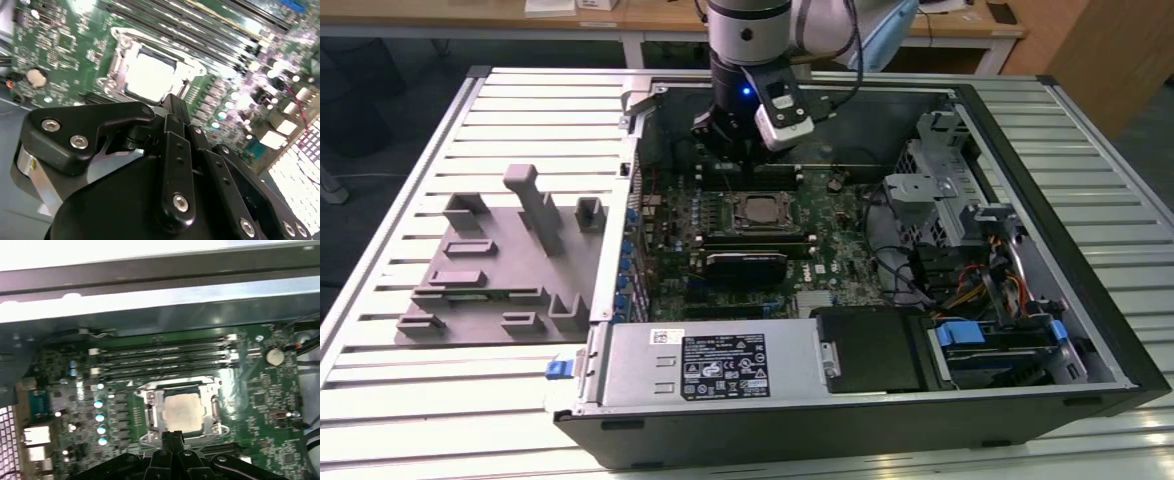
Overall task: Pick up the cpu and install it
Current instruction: 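Install the first cpu locking lever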
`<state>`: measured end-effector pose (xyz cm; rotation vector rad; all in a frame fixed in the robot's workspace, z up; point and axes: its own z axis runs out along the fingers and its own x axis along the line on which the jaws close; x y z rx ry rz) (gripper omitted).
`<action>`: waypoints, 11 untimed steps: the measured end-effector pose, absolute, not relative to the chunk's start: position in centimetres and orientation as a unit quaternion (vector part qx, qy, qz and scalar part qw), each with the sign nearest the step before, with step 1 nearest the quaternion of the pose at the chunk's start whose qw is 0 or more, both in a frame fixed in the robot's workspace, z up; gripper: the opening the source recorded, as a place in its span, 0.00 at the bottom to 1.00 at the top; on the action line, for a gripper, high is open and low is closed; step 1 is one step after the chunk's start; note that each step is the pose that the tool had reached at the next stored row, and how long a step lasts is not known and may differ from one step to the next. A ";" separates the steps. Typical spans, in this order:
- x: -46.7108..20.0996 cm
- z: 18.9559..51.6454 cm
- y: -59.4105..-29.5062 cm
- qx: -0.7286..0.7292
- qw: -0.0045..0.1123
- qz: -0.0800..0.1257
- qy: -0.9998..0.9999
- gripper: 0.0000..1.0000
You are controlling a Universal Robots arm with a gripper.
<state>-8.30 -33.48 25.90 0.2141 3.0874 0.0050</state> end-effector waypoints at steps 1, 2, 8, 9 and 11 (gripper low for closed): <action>-8.6 25.9 -33.5 0.069 0.023 0.002 0.997 0.11; -8.9 25.9 -33.5 0.069 0.023 0.002 0.997 0.11; -10.8 25.9 -33.5 0.070 0.024 0.002 0.997 0.11; -11.2 25.9 -33.5 0.070 0.024 0.002 0.997 0.11; -11.7 25.9 -33.5 0.070 0.024 0.002 0.997 0.11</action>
